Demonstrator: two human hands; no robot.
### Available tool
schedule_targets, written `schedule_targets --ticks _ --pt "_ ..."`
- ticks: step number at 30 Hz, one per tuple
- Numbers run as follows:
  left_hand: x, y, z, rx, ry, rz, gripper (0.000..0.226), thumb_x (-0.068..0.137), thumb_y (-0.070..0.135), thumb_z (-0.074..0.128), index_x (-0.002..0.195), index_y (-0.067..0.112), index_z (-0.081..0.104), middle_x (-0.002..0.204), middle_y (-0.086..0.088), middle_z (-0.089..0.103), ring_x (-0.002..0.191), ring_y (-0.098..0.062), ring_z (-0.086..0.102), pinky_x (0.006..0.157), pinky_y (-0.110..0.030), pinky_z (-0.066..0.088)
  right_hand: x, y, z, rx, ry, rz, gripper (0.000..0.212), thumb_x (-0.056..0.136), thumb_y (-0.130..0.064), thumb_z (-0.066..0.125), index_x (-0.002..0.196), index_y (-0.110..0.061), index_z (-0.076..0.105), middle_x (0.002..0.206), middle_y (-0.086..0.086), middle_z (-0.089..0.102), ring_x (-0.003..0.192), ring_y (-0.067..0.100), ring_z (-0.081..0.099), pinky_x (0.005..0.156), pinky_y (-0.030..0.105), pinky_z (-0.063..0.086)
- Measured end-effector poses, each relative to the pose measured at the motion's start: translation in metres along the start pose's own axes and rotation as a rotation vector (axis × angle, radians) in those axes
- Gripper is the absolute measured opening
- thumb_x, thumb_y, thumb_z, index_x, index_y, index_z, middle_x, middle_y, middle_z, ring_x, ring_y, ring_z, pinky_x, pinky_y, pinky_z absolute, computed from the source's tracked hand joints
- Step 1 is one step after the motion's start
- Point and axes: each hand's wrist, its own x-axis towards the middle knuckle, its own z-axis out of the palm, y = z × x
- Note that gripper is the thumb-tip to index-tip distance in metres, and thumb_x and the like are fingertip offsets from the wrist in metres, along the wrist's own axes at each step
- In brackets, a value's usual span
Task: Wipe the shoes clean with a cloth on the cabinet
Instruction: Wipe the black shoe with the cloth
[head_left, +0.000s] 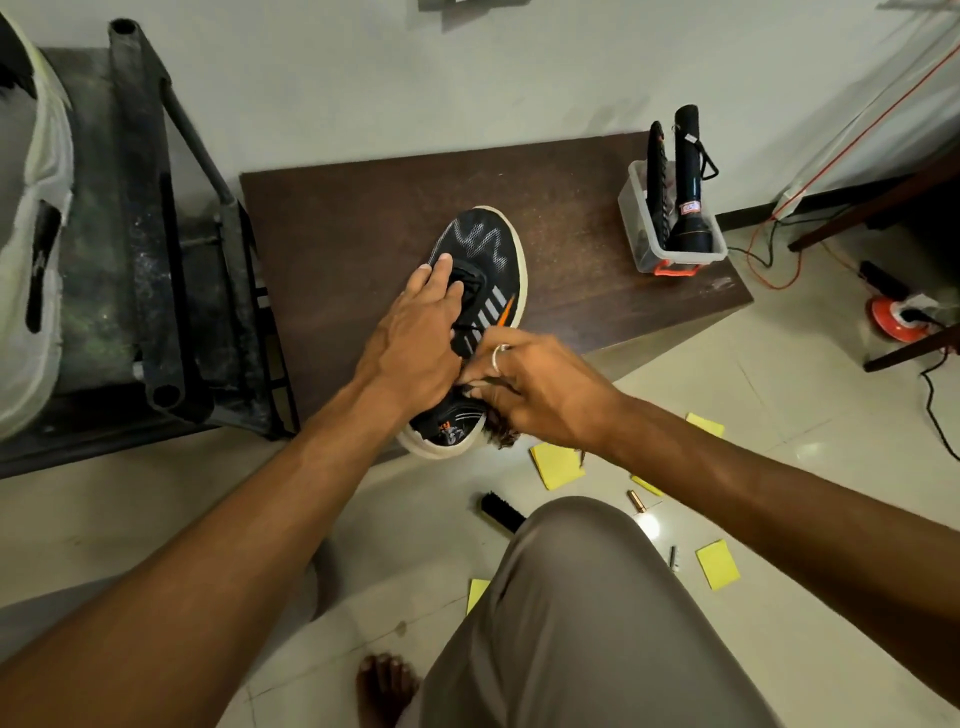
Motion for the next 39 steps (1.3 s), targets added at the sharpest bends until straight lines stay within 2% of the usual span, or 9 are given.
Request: schedule_targets --ticks 4,8,11,17,22,27,32,36,39 --pt "-0.001 0.002 -0.001 -0.007 0.001 -0.004 0.07 0.094 -0.004 0.05 0.159 0.005 0.026 0.171 -0.003 0.004 0.157 -0.02 0.002 0.123 -0.032 0.017 0.005 0.016 -0.004 -0.012 0.114 0.168 0.015 0.097 -0.018 0.067 0.106 -0.014 0.078 0.105 0.0 0.062 0.093 0.02 0.064 0.079 0.04 0.056" --pt "0.0 0.001 0.0 -0.017 0.0 0.003 0.065 0.096 -0.003 0.048 0.158 0.005 0.028 0.171 -0.004 0.004 0.157 -0.021 0.002 0.123 -0.033 0.018 -0.009 -0.003 0.004 0.082 0.017 -0.003 0.015 0.096 -0.014 0.069 0.109 -0.015 0.078 0.099 -0.003 0.059 0.086 0.007 0.058 0.075 0.014 0.048" --pt "0.001 0.002 0.0 -0.011 -0.014 0.01 0.066 0.095 -0.004 0.051 0.158 0.005 0.031 0.171 -0.004 0.006 0.157 -0.022 0.003 0.123 -0.035 0.021 0.008 0.021 -0.012 -0.108 0.09 0.15 0.019 0.1 -0.022 0.065 0.108 -0.009 0.076 0.11 0.002 0.061 0.093 0.024 0.066 0.078 0.037 0.056" --pt "0.001 0.002 0.0 -0.033 -0.012 -0.011 0.065 0.097 -0.003 0.049 0.158 0.006 0.029 0.171 -0.002 0.004 0.157 -0.02 0.001 0.123 -0.033 0.017 0.004 0.002 -0.001 -0.044 0.003 -0.05 0.014 0.097 -0.019 0.065 0.106 -0.018 0.076 0.11 -0.002 0.065 0.097 0.019 0.064 0.084 0.034 0.055" --pt "0.0 0.002 0.0 -0.039 -0.021 -0.002 0.066 0.097 -0.004 0.051 0.158 0.006 0.029 0.171 -0.003 0.004 0.157 -0.021 0.002 0.124 -0.036 0.018 0.03 0.038 -0.024 -0.208 0.098 0.16 0.015 0.098 -0.019 0.062 0.106 -0.014 0.074 0.112 0.0 0.063 0.098 0.025 0.065 0.083 0.041 0.057" --pt "0.0 0.001 -0.001 -0.037 -0.024 0.004 0.068 0.096 -0.003 0.051 0.159 0.006 0.027 0.171 -0.003 0.004 0.157 -0.021 0.002 0.126 -0.034 0.018 0.016 0.019 -0.014 -0.092 -0.043 -0.052 0.017 0.098 -0.021 0.065 0.108 -0.018 0.078 0.114 -0.002 0.066 0.099 0.022 0.067 0.087 0.038 0.056" --pt "-0.003 0.003 -0.003 -0.068 -0.014 -0.011 0.067 0.097 -0.004 0.05 0.159 0.008 0.027 0.171 -0.002 0.004 0.157 -0.019 0.0 0.125 -0.032 0.014 0.038 0.05 -0.031 -0.177 0.122 0.171 0.019 0.097 -0.019 0.066 0.111 -0.02 0.077 0.116 -0.003 0.066 0.104 0.022 0.066 0.09 0.043 0.056" --pt "-0.003 0.004 -0.002 -0.071 -0.011 -0.01 0.069 0.096 -0.006 0.051 0.159 0.007 0.027 0.171 -0.003 0.004 0.157 -0.02 0.001 0.126 -0.033 0.013 0.027 0.032 -0.02 -0.1 -0.014 0.027 0.016 0.098 -0.021 0.066 0.108 -0.014 0.076 0.114 -0.004 0.063 0.095 0.02 0.066 0.084 0.037 0.056" --pt "-0.002 0.003 -0.002 -0.064 -0.019 -0.004 0.068 0.096 -0.005 0.051 0.159 0.007 0.027 0.171 -0.004 0.004 0.157 -0.021 0.001 0.126 -0.035 0.013 0.034 0.049 -0.029 -0.16 -0.008 0.156 0.021 0.099 -0.031 0.064 0.11 -0.018 0.076 0.115 -0.006 0.063 0.097 0.019 0.065 0.087 0.039 0.056"
